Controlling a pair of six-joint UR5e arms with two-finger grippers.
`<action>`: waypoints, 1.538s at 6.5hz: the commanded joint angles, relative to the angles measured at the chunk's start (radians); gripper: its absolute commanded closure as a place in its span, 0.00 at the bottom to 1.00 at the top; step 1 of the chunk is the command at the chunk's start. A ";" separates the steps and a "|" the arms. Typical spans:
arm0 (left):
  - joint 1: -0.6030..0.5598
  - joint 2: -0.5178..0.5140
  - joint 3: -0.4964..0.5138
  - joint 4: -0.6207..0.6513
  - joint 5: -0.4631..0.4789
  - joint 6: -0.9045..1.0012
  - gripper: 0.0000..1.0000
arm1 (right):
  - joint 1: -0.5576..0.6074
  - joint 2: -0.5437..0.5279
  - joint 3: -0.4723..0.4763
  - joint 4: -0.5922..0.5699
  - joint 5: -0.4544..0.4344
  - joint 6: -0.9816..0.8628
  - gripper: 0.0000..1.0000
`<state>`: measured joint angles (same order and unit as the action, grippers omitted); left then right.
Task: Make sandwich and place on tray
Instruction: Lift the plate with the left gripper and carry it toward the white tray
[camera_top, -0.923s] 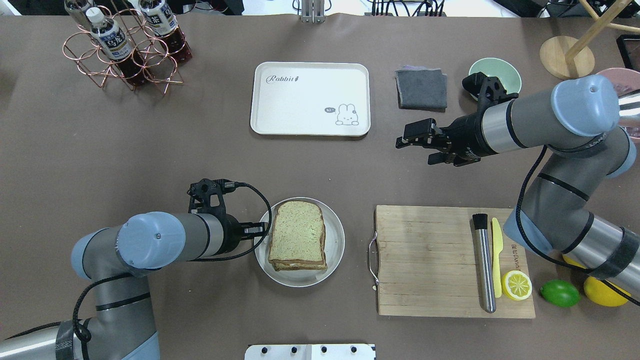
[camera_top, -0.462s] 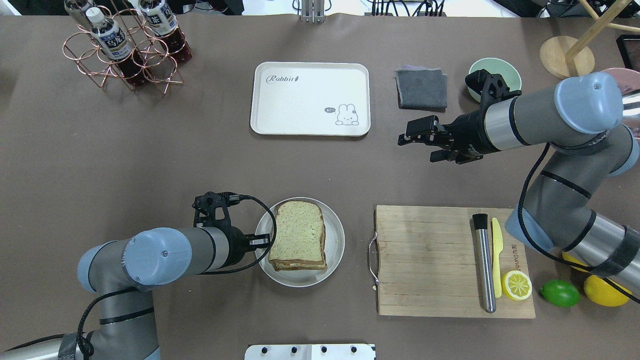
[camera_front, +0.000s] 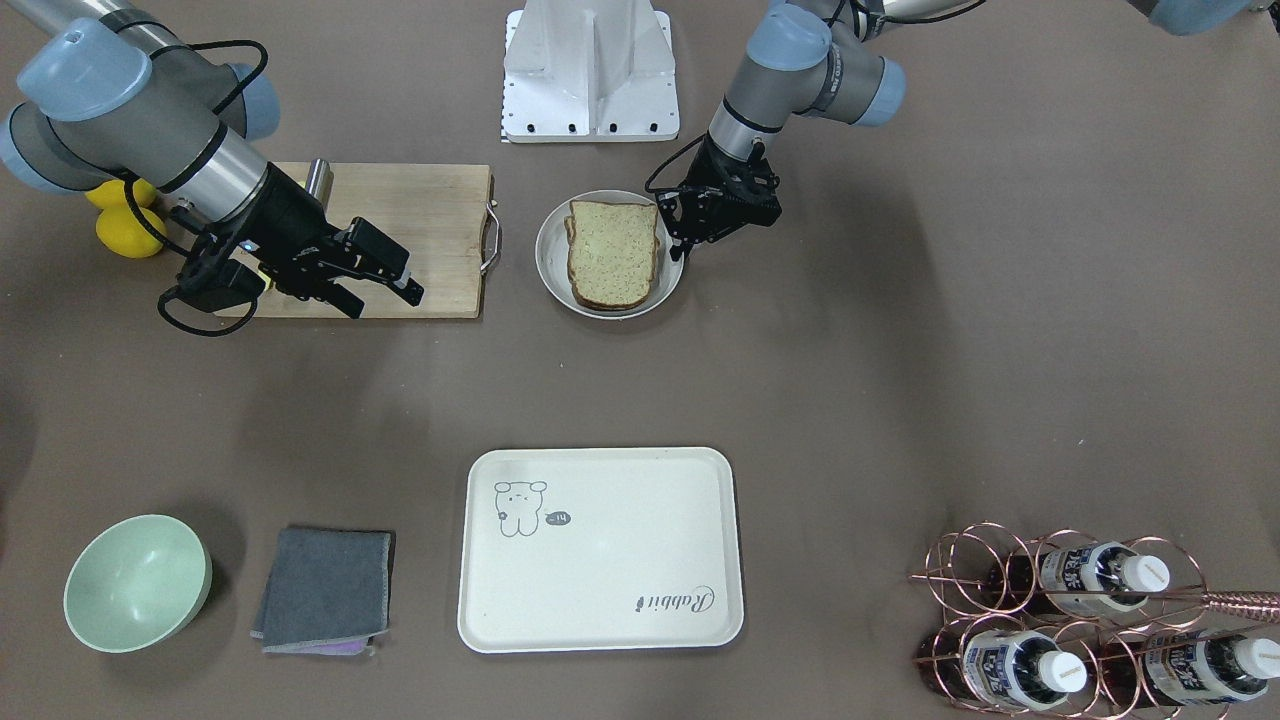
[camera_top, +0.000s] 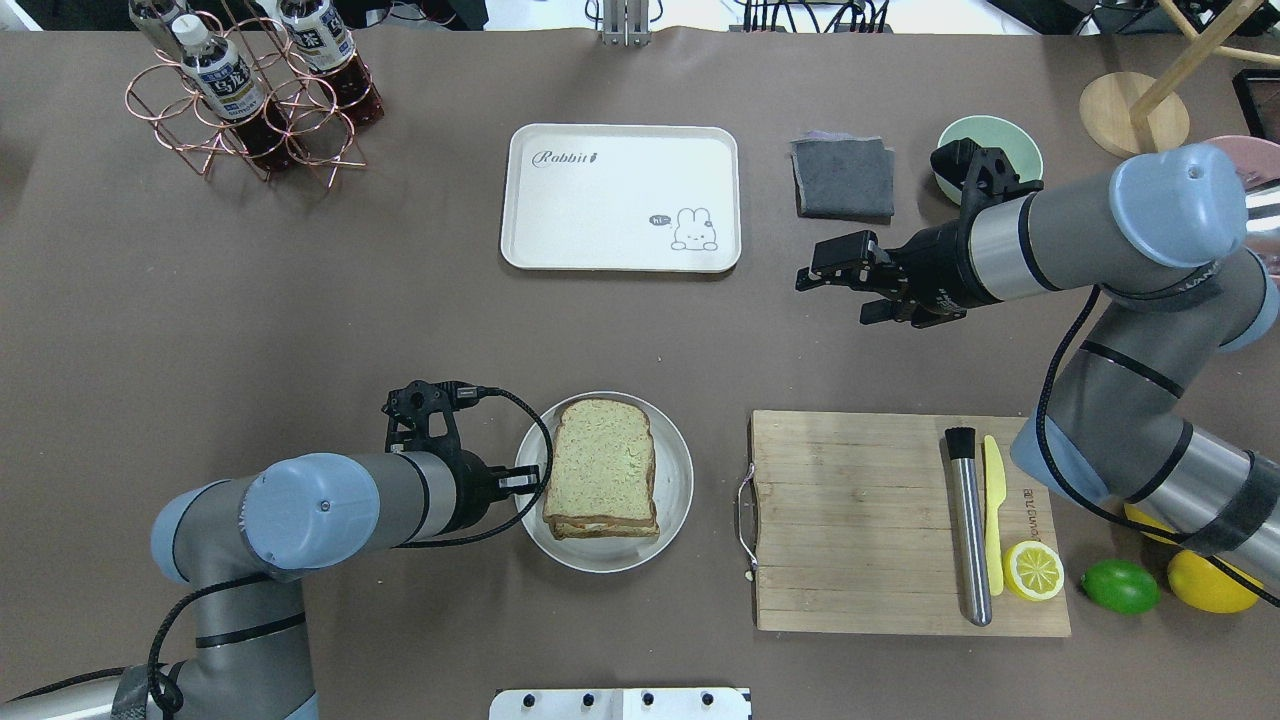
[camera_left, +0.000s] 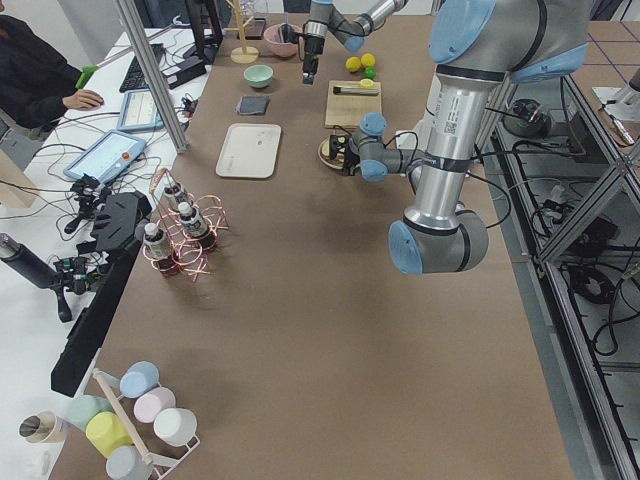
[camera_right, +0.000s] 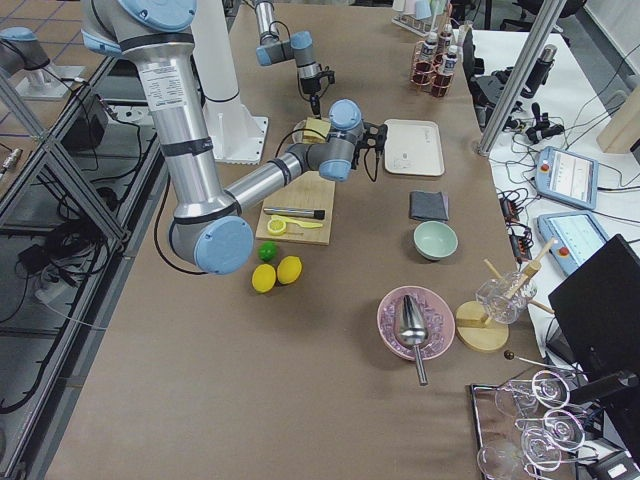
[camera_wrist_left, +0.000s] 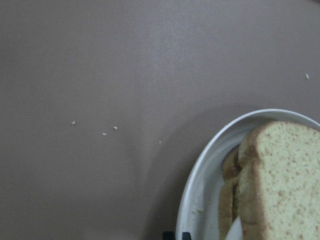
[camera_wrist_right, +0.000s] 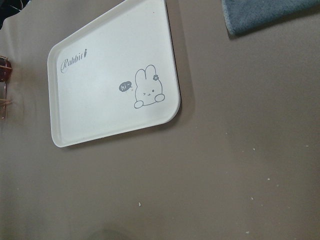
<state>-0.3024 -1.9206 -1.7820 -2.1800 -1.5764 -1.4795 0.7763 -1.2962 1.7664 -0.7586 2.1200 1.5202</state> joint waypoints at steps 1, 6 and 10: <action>-0.042 -0.004 -0.031 0.006 -0.077 -0.002 1.00 | 0.000 0.000 0.001 0.001 0.000 0.000 0.00; -0.294 -0.205 0.134 0.009 -0.211 -0.332 1.00 | 0.090 -0.073 0.028 0.005 0.115 -0.061 0.00; -0.339 -0.395 0.488 -0.091 -0.079 -0.516 1.00 | 0.109 -0.091 0.030 0.005 0.114 -0.061 0.00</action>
<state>-0.6203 -2.2675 -1.4022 -2.2289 -1.6742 -1.9821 0.8814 -1.3856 1.7972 -0.7532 2.2348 1.4589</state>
